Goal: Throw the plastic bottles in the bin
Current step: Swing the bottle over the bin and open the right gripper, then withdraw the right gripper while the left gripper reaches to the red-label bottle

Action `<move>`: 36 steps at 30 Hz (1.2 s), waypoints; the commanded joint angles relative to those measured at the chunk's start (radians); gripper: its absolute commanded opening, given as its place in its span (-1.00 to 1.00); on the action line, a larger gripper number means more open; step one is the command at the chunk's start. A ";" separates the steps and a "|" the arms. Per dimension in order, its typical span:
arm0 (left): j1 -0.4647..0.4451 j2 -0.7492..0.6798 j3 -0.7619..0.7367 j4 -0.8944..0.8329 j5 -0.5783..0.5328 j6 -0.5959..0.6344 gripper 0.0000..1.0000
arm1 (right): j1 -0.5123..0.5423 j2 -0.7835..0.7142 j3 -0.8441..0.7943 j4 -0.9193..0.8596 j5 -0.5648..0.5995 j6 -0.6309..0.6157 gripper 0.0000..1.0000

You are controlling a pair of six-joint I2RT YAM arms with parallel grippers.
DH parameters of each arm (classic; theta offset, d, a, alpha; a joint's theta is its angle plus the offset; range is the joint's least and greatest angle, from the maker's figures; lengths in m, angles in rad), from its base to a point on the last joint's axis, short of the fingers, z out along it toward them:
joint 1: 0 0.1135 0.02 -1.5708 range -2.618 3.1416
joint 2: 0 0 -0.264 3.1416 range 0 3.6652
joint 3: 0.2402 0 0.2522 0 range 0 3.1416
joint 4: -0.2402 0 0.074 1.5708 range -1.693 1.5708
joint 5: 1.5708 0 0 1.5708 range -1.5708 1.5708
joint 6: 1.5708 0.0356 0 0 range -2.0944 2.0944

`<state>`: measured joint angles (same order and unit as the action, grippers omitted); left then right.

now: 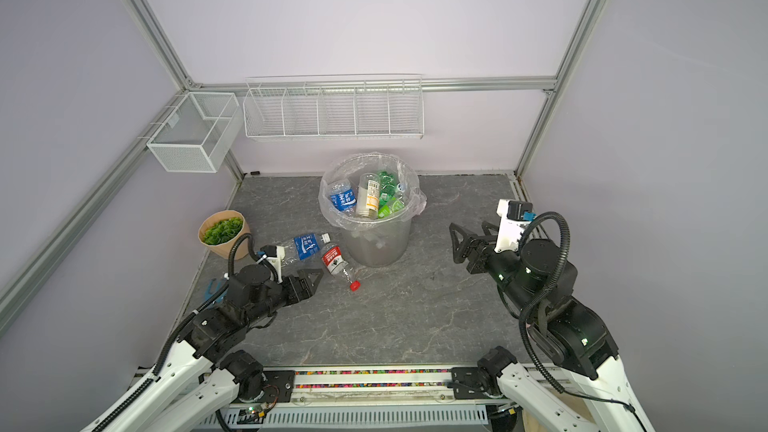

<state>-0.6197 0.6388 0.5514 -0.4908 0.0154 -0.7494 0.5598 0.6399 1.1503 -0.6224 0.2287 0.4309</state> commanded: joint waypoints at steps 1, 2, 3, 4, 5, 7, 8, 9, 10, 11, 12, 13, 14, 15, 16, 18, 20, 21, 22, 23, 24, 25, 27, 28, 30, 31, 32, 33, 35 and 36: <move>0.000 0.031 0.024 0.014 -0.026 -0.023 0.82 | 0.002 -0.018 -0.032 -0.042 0.048 0.033 0.77; 0.000 0.041 0.024 0.023 -0.028 -0.025 0.82 | 0.001 -0.023 -0.041 -0.053 0.053 0.041 0.77; 0.000 0.053 0.024 0.031 -0.030 -0.028 0.82 | 0.001 -0.028 -0.051 -0.062 0.056 0.045 0.77; 0.000 0.064 0.025 0.036 -0.032 -0.030 0.82 | 0.001 -0.031 -0.060 -0.068 0.058 0.050 0.77; 0.000 0.076 0.028 0.042 -0.031 -0.030 0.82 | 0.000 -0.035 -0.069 -0.076 0.062 0.057 0.77; 0.000 0.101 0.033 0.051 -0.032 -0.030 0.82 | 0.002 -0.044 -0.086 -0.090 0.064 0.065 0.77; 0.000 0.110 0.035 0.056 -0.030 -0.030 0.82 | 0.002 -0.050 -0.093 -0.099 0.068 0.070 0.77; 0.000 0.131 0.036 0.061 -0.031 -0.031 0.82 | 0.002 -0.055 -0.100 -0.107 0.072 0.074 0.77; 0.000 0.146 0.037 0.067 -0.029 -0.033 0.82 | 0.001 -0.061 -0.106 -0.112 0.076 0.077 0.77; 0.000 0.158 0.038 0.073 -0.029 -0.035 0.82 | 0.002 -0.067 -0.112 -0.118 0.080 0.079 0.77; 0.000 0.168 0.038 0.081 -0.028 -0.038 0.82 | 0.001 -0.074 -0.118 -0.123 0.083 0.083 0.77; 0.000 0.176 0.038 0.088 -0.028 -0.041 0.82 | 0.001 -0.080 -0.123 -0.126 0.087 0.084 0.77; 0.000 0.185 0.038 0.094 -0.030 -0.043 0.82 | 0.002 -0.086 -0.128 -0.130 0.090 0.085 0.77; 0.000 0.193 0.038 0.099 -0.032 -0.045 0.82 | 0.001 -0.091 -0.133 -0.135 0.092 0.087 0.77; 0.000 0.201 0.040 0.104 -0.033 -0.047 0.82 | 0.002 -0.096 -0.136 -0.139 0.094 0.089 0.77; 0.000 0.221 0.046 0.109 -0.035 -0.048 0.82 | 0.002 -0.104 -0.142 -0.149 0.101 0.094 0.77; 0.000 0.240 0.053 0.110 -0.040 -0.051 0.81 | 0.002 -0.111 -0.149 -0.156 0.107 0.099 0.77; 0.000 0.249 0.056 0.111 -0.042 -0.053 0.81 | 0.001 -0.116 -0.153 -0.160 0.109 0.101 0.77; 0.000 0.258 0.059 0.114 -0.044 -0.054 0.81 | 0.001 -0.118 -0.155 -0.163 0.112 0.103 0.77; 0.000 0.268 0.062 0.117 -0.045 -0.054 0.80 | 0.001 -0.121 -0.157 -0.166 0.117 0.104 0.77; 0.000 0.276 0.064 0.122 -0.044 -0.054 0.80 | 0.002 -0.124 -0.159 -0.171 0.121 0.107 0.77; 0.000 0.284 0.066 0.125 -0.045 -0.056 0.80 | 0.002 -0.126 -0.161 -0.174 0.124 0.109 0.77; 0.000 0.299 0.070 0.133 -0.046 -0.056 0.80 | 0.001 -0.130 -0.165 -0.184 0.132 0.113 0.77; 0.000 0.306 0.071 0.139 -0.047 -0.056 0.80 | 0.002 -0.132 -0.165 -0.188 0.136 0.115 0.77; 0.000 0.322 0.073 0.147 -0.049 -0.055 0.80 | 0.002 -0.134 -0.167 -0.200 0.143 0.118 0.77; 0.000 0.328 0.074 0.151 -0.048 -0.054 0.80 | 0.002 -0.136 -0.169 -0.204 0.146 0.120 0.77; 0.000 0.336 0.077 0.153 -0.049 -0.054 0.80 | 0.000 -0.138 -0.171 -0.209 0.148 0.123 0.77; 0.000 0.344 0.079 0.158 -0.049 -0.054 0.80 | 0.002 -0.141 -0.173 -0.213 0.150 0.126 0.77; 0.000 0.361 0.083 0.163 -0.049 -0.054 0.80 | 0.001 -0.146 -0.180 -0.219 0.153 0.128 0.77; 0.000 0.368 0.085 0.165 -0.050 -0.053 0.80 | 0.001 -0.149 -0.184 -0.223 0.157 0.130 0.77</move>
<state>-0.6197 0.9913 0.5972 -0.3550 -0.0124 -0.7925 0.5598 0.5064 0.9878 -0.8204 0.3599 0.5426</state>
